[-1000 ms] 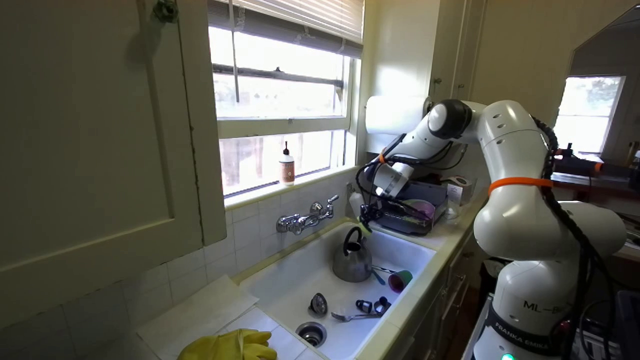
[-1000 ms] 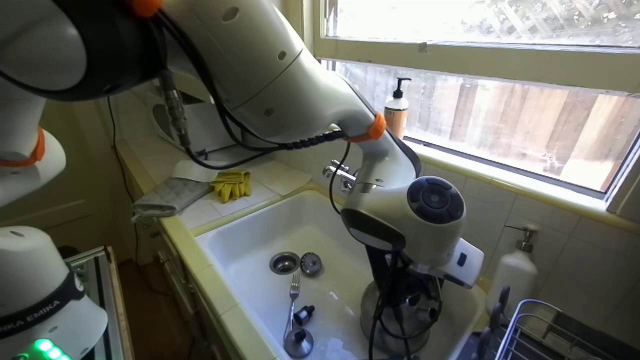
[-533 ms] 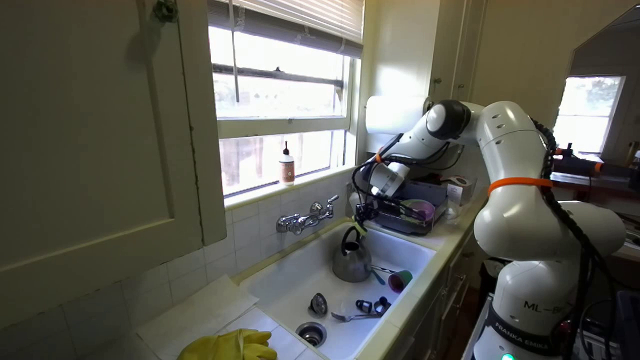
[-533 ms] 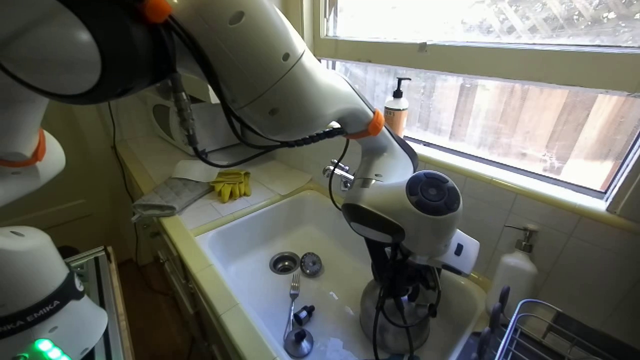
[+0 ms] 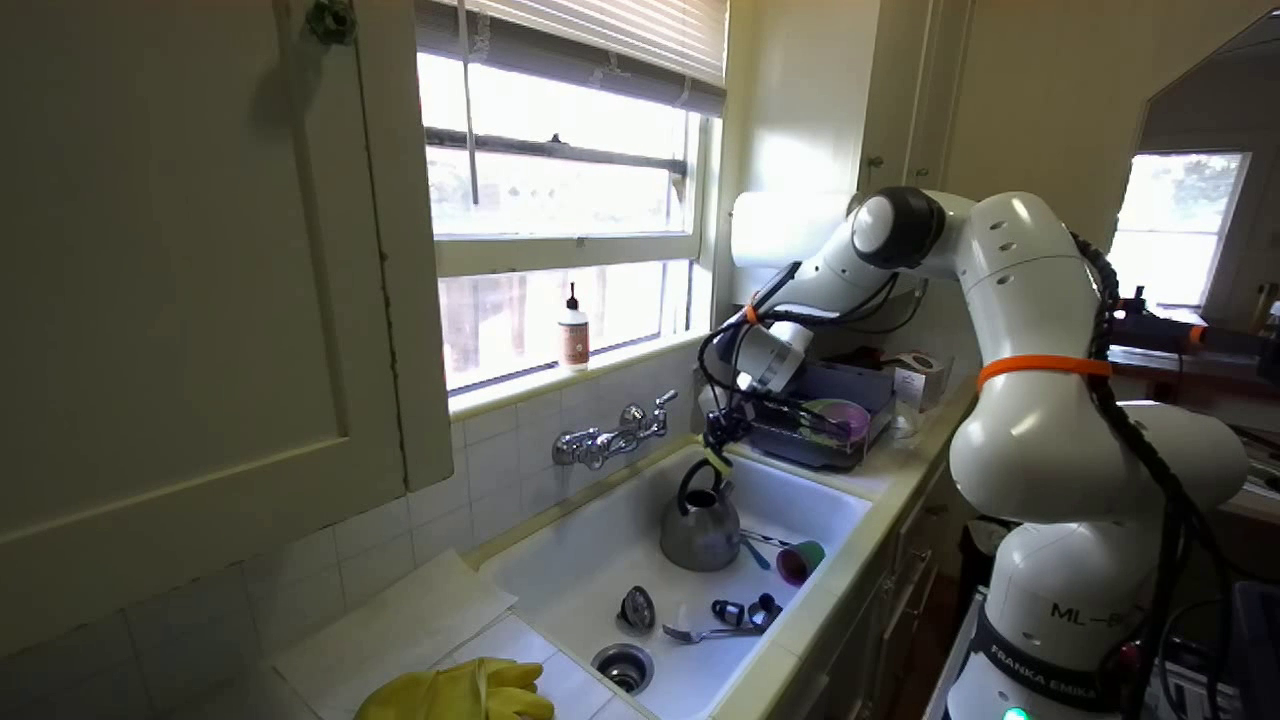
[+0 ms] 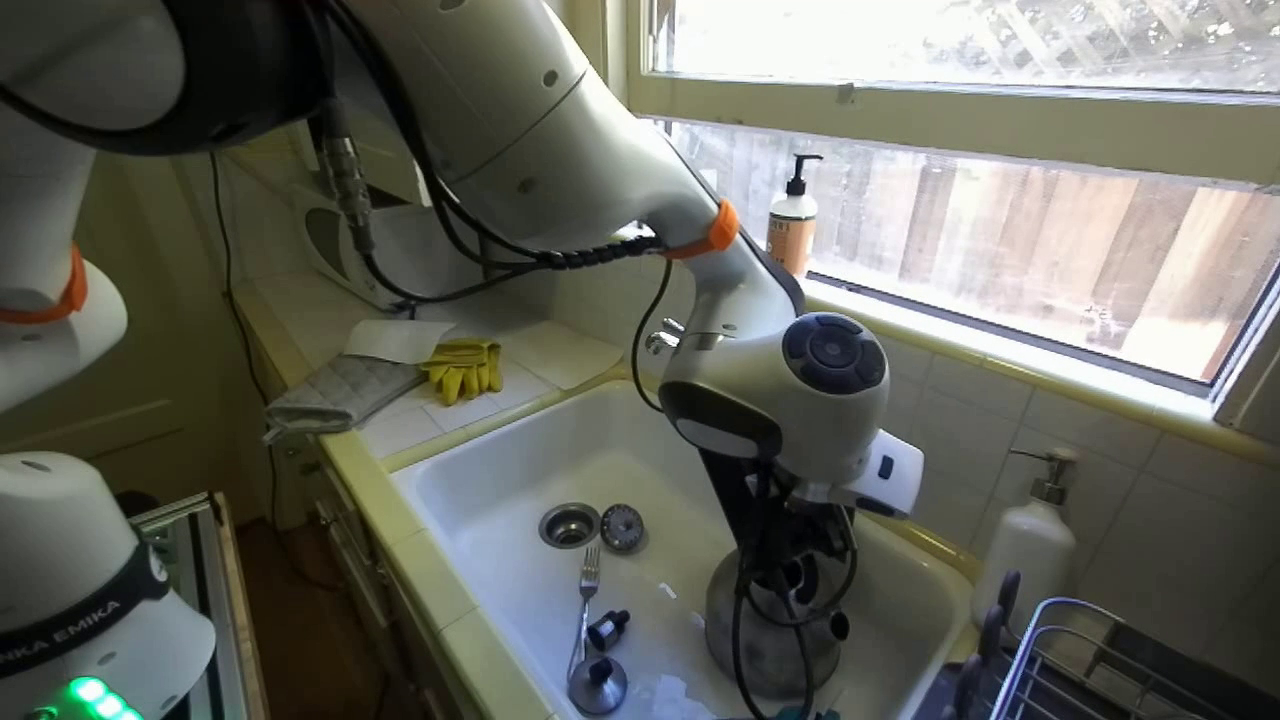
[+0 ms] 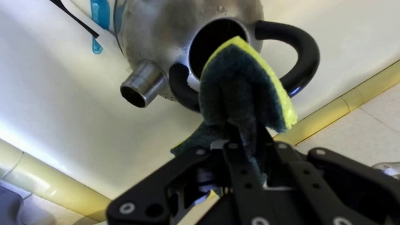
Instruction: Use the yellow sponge to scrub the kettle.
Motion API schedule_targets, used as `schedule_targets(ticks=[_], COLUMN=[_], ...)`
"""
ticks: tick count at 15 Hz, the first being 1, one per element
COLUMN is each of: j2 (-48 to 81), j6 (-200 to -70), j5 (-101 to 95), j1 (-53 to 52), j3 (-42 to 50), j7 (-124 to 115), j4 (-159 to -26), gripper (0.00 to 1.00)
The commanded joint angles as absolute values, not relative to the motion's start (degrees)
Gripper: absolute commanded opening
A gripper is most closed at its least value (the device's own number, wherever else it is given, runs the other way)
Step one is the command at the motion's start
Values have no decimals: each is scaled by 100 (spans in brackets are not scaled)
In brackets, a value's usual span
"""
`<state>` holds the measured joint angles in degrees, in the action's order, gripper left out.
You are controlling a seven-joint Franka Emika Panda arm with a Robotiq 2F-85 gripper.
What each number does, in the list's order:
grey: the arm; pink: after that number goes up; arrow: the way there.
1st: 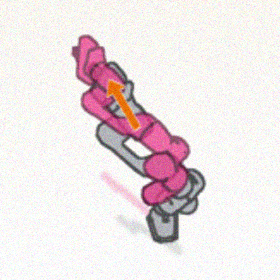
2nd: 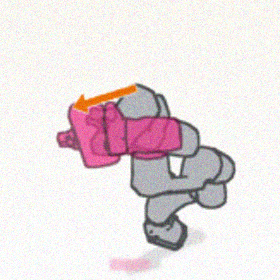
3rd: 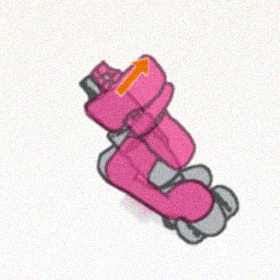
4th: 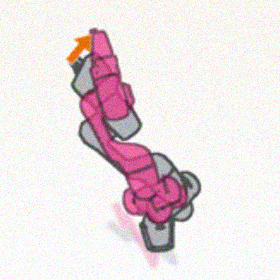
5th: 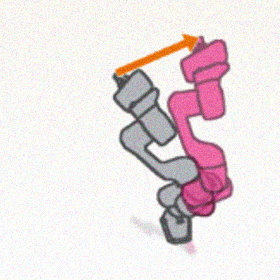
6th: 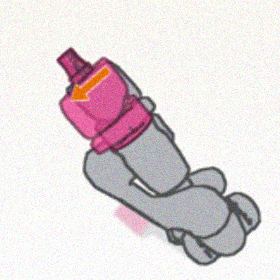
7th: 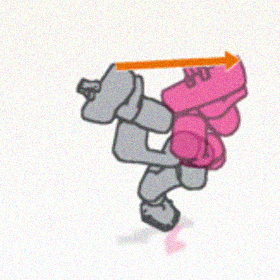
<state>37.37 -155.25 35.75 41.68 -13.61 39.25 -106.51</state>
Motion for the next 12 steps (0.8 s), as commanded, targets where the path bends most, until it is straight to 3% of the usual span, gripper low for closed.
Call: schedule_targets(ticks=[1, 12], j2=[3380, 2831], j6=[-15654, -16423], j5=[3516, 2496], j1=[3922, 2903], j3=[-1255, -839], j7=[4002, 3961], j4=[-11138, -12025], gripper=[4, 4])
